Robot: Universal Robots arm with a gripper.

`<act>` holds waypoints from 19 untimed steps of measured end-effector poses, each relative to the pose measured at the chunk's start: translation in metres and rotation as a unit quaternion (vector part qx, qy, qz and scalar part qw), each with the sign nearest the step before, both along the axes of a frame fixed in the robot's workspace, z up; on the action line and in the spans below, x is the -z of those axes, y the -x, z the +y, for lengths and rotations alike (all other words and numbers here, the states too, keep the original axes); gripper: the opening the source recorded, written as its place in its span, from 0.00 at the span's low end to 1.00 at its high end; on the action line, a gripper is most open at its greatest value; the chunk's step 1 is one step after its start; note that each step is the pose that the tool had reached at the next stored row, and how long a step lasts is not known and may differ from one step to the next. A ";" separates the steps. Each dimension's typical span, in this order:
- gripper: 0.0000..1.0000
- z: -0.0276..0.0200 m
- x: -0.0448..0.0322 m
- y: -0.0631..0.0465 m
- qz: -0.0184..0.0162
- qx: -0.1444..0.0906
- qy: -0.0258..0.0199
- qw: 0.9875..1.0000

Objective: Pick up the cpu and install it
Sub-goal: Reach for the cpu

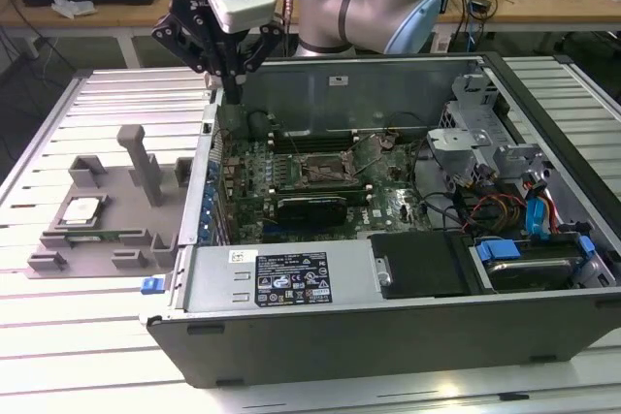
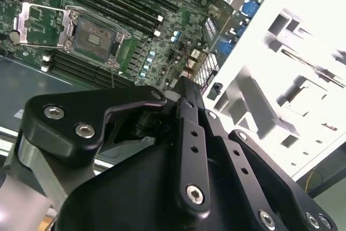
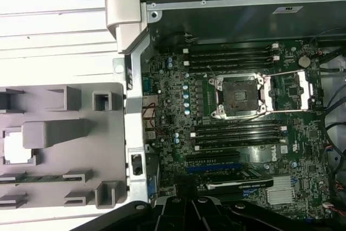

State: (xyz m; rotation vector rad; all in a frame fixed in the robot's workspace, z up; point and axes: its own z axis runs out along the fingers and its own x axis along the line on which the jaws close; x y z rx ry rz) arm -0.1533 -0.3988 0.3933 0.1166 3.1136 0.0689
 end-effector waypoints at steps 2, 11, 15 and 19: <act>0.11 0.0000 -0.0001 0.002 0.000 0.000 0.000 1.000; 0.11 0.0000 0.0000 0.013 0.000 0.000 0.000 1.000; 0.11 0.0000 0.0000 0.019 0.000 0.000 0.000 1.000; 0.11 0.0000 0.0000 0.024 0.000 0.000 0.000 1.000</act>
